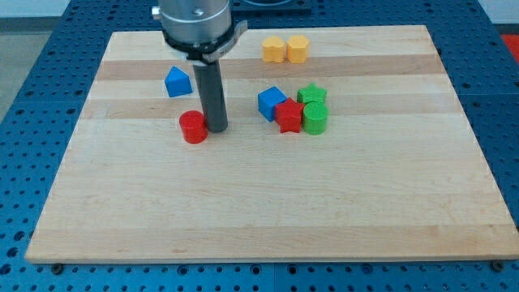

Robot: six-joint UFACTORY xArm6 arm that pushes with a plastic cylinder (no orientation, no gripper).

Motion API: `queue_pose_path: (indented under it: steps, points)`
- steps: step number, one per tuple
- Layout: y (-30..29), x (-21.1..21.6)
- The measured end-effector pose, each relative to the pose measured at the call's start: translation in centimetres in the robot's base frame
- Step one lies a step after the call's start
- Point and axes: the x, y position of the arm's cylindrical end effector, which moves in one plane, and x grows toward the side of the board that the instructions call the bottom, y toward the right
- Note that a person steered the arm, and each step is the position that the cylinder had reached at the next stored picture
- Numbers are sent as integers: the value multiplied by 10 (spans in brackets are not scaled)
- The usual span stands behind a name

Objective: Move the red star into the blue cube and green star

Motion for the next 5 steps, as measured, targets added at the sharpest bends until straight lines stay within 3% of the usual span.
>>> queue_pose_path:
  steps: [1, 2, 5]
  points:
    - [9, 32]
    - [35, 35]
    - [118, 11]
